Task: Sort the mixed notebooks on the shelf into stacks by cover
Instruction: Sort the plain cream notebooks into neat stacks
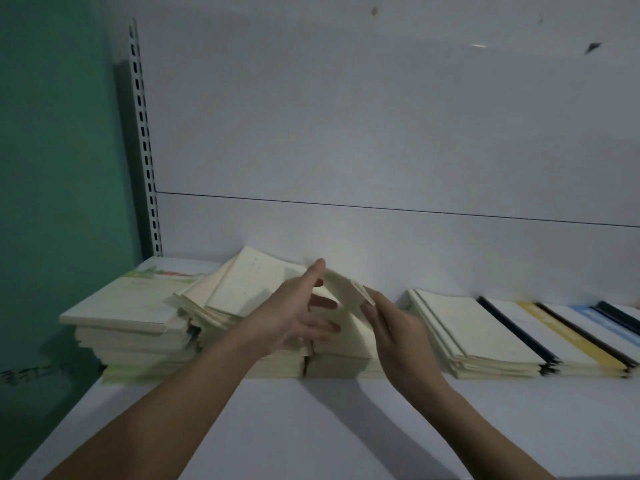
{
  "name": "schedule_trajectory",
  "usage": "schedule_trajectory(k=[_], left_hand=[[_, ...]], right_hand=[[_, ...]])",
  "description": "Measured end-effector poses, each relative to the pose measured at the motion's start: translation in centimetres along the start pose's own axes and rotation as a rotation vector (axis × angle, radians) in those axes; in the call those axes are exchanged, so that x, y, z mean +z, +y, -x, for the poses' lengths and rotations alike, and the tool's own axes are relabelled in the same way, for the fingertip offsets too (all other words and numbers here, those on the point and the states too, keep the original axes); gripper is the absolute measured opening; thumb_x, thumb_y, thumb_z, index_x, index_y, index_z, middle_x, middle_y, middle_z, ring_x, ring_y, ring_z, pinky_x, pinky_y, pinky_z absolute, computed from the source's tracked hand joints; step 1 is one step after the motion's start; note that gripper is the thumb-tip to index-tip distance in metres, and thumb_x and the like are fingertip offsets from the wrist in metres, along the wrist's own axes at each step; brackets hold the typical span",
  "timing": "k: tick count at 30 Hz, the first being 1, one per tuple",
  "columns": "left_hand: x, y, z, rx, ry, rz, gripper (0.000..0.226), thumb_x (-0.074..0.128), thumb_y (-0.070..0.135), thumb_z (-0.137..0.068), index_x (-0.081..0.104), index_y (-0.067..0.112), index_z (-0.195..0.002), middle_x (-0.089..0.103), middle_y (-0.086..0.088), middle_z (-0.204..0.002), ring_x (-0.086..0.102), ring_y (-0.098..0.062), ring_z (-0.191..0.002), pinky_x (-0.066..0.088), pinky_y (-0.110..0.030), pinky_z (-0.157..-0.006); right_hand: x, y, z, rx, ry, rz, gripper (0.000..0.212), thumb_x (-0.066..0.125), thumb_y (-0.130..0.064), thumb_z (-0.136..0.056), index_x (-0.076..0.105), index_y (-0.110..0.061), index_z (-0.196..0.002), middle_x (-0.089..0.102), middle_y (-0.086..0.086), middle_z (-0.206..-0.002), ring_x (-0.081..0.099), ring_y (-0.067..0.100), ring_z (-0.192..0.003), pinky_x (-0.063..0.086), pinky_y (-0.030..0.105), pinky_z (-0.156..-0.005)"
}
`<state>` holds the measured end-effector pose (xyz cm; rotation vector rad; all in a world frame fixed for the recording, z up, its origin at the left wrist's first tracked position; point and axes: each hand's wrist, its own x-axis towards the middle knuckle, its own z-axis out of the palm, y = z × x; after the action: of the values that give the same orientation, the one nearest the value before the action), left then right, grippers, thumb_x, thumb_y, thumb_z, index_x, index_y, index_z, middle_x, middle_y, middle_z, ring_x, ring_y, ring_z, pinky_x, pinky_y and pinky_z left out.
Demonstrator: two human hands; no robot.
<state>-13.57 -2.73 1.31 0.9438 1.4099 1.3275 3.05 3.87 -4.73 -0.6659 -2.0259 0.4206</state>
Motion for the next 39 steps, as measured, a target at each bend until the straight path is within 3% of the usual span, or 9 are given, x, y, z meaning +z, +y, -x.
schedule_trajectory(k=[5, 8, 10, 19, 23, 27, 31, 35, 39], left_hand=[[-0.2, 0.4, -0.4, -0.097, 0.007, 0.333, 0.036, 0.051, 0.024, -0.098, 0.057, 0.001, -0.125, 0.069, -0.019, -0.112, 0.068, -0.03, -0.094, 0.059, -0.04, -0.073], [-0.9, 0.0, -0.8, 0.02, 0.153, 0.269, 0.035, 0.046, 0.006, -0.098, 0.05, 0.01, -0.132, 0.066, -0.015, -0.12, 0.066, -0.03, -0.1, 0.058, -0.038, -0.07], [-1.9, 0.4, -0.8, 0.121, 0.208, 0.198, 0.039, 0.043, 0.002, -0.099, 0.046, 0.015, -0.136, 0.063, -0.015, -0.127, 0.064, -0.033, -0.106, 0.056, -0.041, -0.076], [-4.8, 2.5, 0.3, 0.045, 0.312, 0.318, 0.017, 0.042, 0.009, -0.1, 0.055, 0.01, -0.11, 0.064, -0.008, -0.093, 0.062, -0.022, -0.079, 0.055, -0.037, -0.057], [-5.2, 2.2, 1.1, 0.0, 0.268, 0.254, 0.016, 0.044, 0.012, -0.1, 0.054, 0.011, -0.113, 0.066, -0.009, -0.091, 0.063, -0.023, -0.077, 0.055, -0.033, -0.042], [-6.4, 1.5, 1.2, 0.053, 0.277, 0.241, 0.03, 0.046, 0.007, -0.099, 0.05, 0.009, -0.128, 0.065, -0.009, -0.094, 0.064, -0.022, -0.078, 0.054, -0.03, -0.041], [-6.9, 1.1, 1.4, 0.064, 0.261, 0.244, 0.034, 0.045, 0.004, -0.098, 0.049, 0.008, -0.132, 0.065, -0.009, -0.095, 0.064, -0.023, -0.078, 0.055, -0.031, -0.048], [-5.7, 1.3, 1.4, 0.039, 0.246, 0.291, 0.031, 0.046, 0.009, -0.099, 0.049, 0.013, -0.13, 0.067, -0.011, -0.102, 0.066, -0.024, -0.08, 0.055, -0.032, -0.049], [-2.2, 0.7, 0.6, 0.033, 0.195, 0.277, 0.04, 0.044, 0.044, -0.101, 0.052, 0.018, -0.13, 0.07, -0.012, -0.114, 0.071, -0.025, -0.086, 0.058, -0.035, -0.064]], right_hand=[[0.5, -0.8, -0.3, -0.256, -0.216, 0.172, 0.041, 0.031, -0.051, -0.1, 0.045, -0.044, -0.139, 0.049, -0.022, -0.141, 0.044, -0.003, -0.13, 0.038, 0.015, -0.103], [-0.2, -0.2, -0.7, -0.053, -0.39, -0.138, 0.041, 0.029, -0.051, -0.101, 0.046, -0.046, -0.138, 0.047, -0.027, -0.141, 0.035, -0.01, -0.133, 0.028, 0.012, -0.109], [-0.5, 1.2, -0.7, 0.115, -0.287, -0.296, 0.041, 0.028, -0.051, -0.1, 0.052, -0.041, -0.132, 0.058, -0.025, -0.128, 0.047, -0.005, -0.125, 0.037, 0.021, -0.105], [1.8, 2.7, 0.0, 0.072, -0.689, 0.514, 0.095, 0.026, -0.083, -0.078, 0.029, -0.018, -0.147, 0.031, 0.0, -0.152, 0.027, 0.023, -0.14, 0.024, 0.042, -0.112], [2.5, 3.4, 0.6, -0.019, -0.531, 0.6, 0.112, -0.001, -0.095, -0.065, 0.049, -0.018, -0.129, 0.055, -0.003, -0.131, 0.05, 0.02, -0.118, 0.043, 0.041, -0.091], [1.1, 4.0, 2.3, 0.012, -0.478, 0.49, 0.043, 0.042, -0.039, -0.1, 0.05, -0.024, -0.139, 0.056, -0.002, -0.138, 0.051, 0.019, -0.125, 0.042, 0.034, -0.097], [-1.3, 2.5, 0.8, 0.331, -0.098, -0.01, 0.025, 0.045, -0.026, -0.102, 0.063, -0.02, -0.086, 0.063, 0.001, -0.079, 0.059, 0.005, -0.072, 0.041, 0.019, -0.062], [-2.6, -0.1, -2.0, 0.409, 0.132, -0.255, 0.026, 0.041, -0.027, -0.103, 0.061, -0.019, -0.089, 0.064, 0.011, -0.089, 0.056, 0.018, -0.074, 0.047, 0.033, -0.063], [-2.3, -2.8, -2.4, 0.149, 0.081, -0.111, 0.023, 0.042, -0.029, -0.102, 0.063, -0.032, -0.111, 0.068, -0.016, -0.099, 0.061, 0.003, -0.09, 0.049, 0.03, -0.076]])
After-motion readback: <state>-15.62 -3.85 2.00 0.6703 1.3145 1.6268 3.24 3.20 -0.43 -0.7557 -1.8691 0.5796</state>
